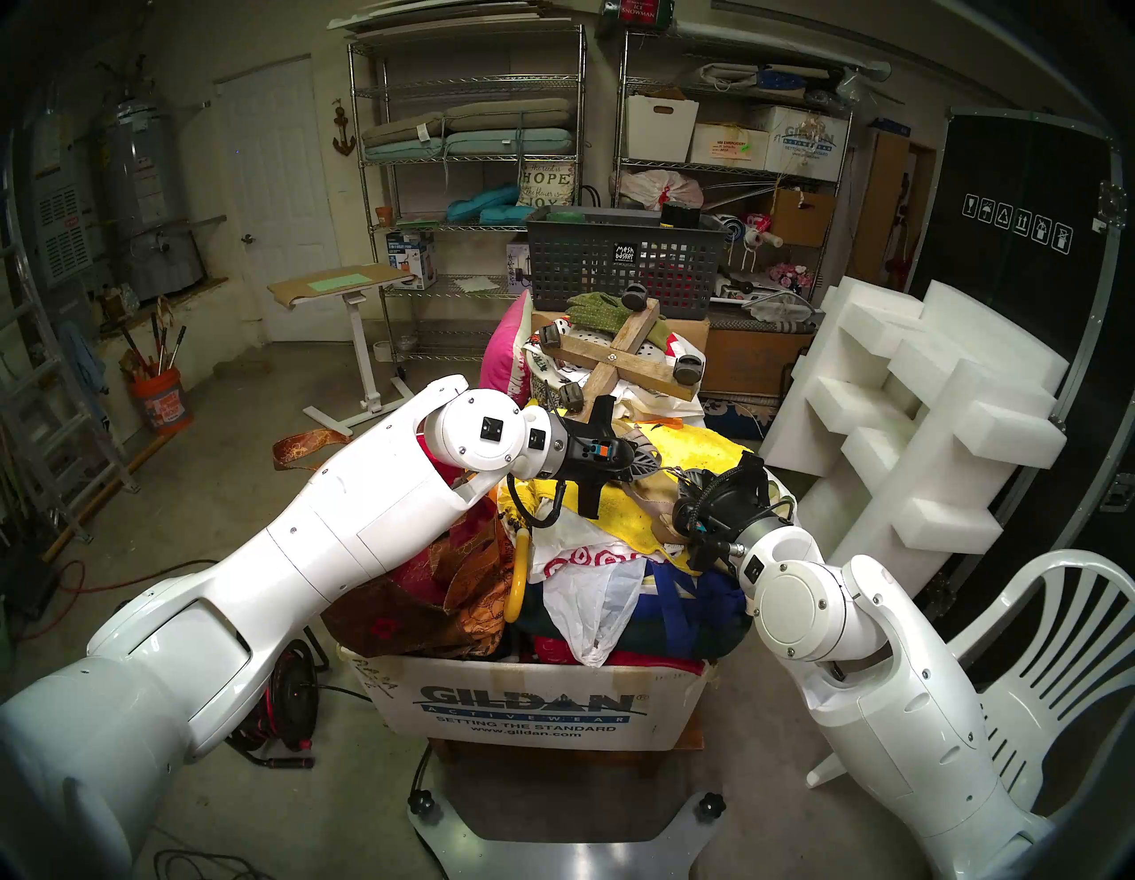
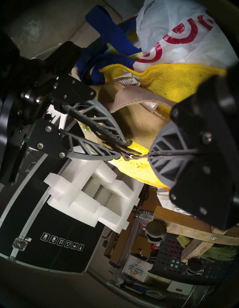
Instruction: Unbuckle a shoe
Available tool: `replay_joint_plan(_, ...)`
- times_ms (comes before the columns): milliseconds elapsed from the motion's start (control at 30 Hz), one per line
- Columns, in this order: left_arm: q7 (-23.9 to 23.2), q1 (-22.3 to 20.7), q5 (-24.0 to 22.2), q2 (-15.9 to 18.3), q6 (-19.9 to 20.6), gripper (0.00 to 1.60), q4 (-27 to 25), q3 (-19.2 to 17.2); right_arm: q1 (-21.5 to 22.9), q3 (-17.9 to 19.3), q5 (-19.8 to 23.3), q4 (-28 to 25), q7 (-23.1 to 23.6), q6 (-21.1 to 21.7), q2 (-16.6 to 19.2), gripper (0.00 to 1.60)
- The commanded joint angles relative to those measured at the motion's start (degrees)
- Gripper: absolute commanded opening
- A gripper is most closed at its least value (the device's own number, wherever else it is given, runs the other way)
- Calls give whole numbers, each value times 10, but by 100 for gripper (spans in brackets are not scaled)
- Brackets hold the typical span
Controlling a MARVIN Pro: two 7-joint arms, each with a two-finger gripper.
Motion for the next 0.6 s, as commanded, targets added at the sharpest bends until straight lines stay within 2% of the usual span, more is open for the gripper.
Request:
replay_joint_plan(0, 4, -5, 7, 11, 4, 0, -18, -6, 2, 1, -5, -11, -11, 5, -7, 63)
replay_joint_plan(467, 6, 3, 5, 24, 11, 0, -36, -9, -2, 7, -12, -13, -13, 15, -11, 63)
replay_joint_plan(567, 6, 2, 4, 23, 10, 0, -35, -7, -2, 10, -6, -14, -1, 2, 0, 62)
